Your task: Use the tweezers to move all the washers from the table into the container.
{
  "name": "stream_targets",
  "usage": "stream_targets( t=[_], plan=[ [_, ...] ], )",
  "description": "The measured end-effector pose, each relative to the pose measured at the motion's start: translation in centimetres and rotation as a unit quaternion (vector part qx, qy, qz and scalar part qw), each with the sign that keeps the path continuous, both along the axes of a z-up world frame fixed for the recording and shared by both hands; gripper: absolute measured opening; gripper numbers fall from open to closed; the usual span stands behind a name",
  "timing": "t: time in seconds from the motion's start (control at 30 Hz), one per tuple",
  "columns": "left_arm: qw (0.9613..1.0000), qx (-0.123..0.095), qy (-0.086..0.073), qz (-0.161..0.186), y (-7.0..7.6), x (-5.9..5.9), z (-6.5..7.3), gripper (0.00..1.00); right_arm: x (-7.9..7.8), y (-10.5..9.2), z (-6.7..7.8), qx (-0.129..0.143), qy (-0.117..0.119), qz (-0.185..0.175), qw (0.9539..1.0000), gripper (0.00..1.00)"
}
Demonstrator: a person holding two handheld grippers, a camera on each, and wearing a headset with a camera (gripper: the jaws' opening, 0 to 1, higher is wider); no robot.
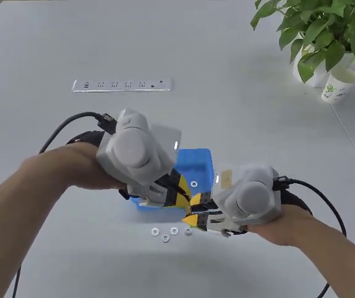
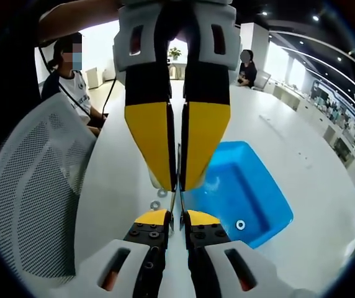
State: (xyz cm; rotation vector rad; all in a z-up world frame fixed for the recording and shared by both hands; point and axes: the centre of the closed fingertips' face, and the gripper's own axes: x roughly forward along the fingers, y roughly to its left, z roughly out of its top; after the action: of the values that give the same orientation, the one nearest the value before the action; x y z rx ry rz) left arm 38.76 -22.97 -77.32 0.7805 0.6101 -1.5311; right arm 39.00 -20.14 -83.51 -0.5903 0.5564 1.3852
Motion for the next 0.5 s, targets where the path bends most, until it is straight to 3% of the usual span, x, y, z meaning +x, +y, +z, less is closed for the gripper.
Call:
stream_targets(
  t=[0.5],
  plan=[
    [0.9998, 0.002, 0.020, 0.001, 0.2, -0.9, -1.6, 0.06, -1.1, 0.1, -1.7, -0.002, 0.012, 0.001, 0.9999, 0.12]
  ],
)
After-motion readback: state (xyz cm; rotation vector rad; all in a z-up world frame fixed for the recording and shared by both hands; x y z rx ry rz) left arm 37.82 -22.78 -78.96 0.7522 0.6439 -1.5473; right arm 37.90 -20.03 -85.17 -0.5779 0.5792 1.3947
